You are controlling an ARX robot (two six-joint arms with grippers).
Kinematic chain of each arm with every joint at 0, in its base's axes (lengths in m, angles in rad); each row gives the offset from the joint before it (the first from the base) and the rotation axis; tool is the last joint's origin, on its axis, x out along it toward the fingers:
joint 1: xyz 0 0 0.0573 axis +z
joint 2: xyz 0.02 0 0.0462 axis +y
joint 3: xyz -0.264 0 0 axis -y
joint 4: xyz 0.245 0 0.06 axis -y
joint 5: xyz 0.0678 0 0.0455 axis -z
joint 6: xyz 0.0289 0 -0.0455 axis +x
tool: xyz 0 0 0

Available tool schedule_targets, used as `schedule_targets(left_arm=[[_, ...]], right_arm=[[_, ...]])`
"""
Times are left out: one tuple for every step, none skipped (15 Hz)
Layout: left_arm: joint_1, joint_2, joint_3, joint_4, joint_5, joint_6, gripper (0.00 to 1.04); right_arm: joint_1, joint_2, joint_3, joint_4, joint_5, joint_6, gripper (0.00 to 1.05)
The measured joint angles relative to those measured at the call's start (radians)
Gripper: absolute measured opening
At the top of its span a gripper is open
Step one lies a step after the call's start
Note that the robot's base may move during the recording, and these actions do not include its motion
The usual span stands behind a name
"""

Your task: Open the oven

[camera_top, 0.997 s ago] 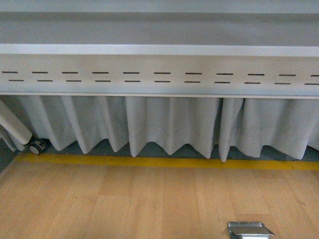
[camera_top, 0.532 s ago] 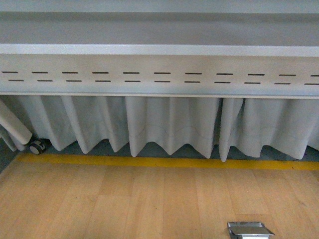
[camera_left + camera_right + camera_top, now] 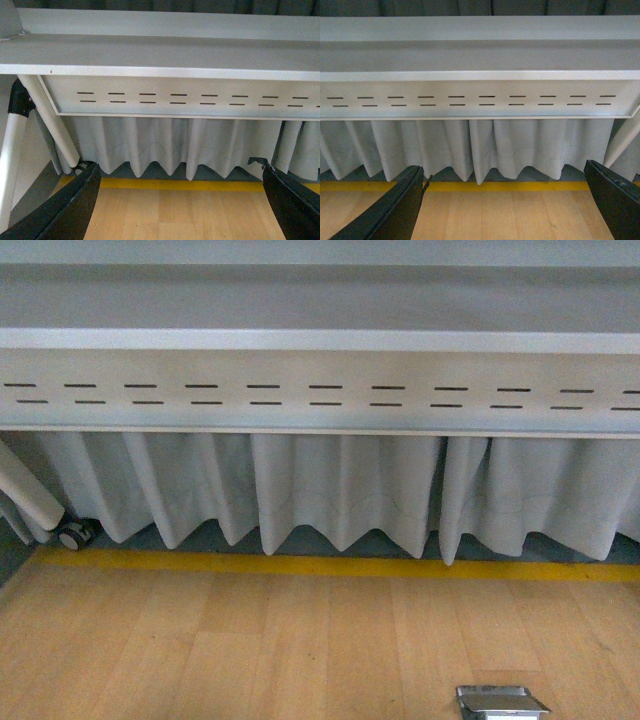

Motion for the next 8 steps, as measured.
schedule_targets(left_arm=[[0.0, 0.0, 0.0, 0.0, 0.0, 0.0, 0.98], [0.0, 0.0, 0.0, 0.0, 0.0, 0.0, 0.98], [0.0, 0.0, 0.0, 0.0, 0.0, 0.0, 0.98], [0.0, 0.0, 0.0, 0.0, 0.0, 0.0, 0.98], [0.0, 0.0, 0.0, 0.0, 0.0, 0.0, 0.98], [0.0, 0.0, 0.0, 0.0, 0.0, 0.0, 0.98], [0.0, 0.0, 0.0, 0.0, 0.0, 0.0, 0.98], [0.0, 0.0, 0.0, 0.0, 0.0, 0.0, 0.98]], right_arm=[[0.0, 0.0, 0.0, 0.0, 0.0, 0.0, 0.98], [0.0, 0.0, 0.0, 0.0, 0.0, 0.0, 0.98], [0.0, 0.0, 0.0, 0.0, 0.0, 0.0, 0.98], [0.0, 0.0, 0.0, 0.0, 0.0, 0.0, 0.98], [0.0, 0.0, 0.0, 0.0, 0.0, 0.0, 0.98], [0.0, 0.0, 0.0, 0.0, 0.0, 0.0, 0.98], [0.0, 0.0, 0.0, 0.0, 0.0, 0.0, 0.98], [0.0, 0.0, 0.0, 0.0, 0.0, 0.0, 0.98]])
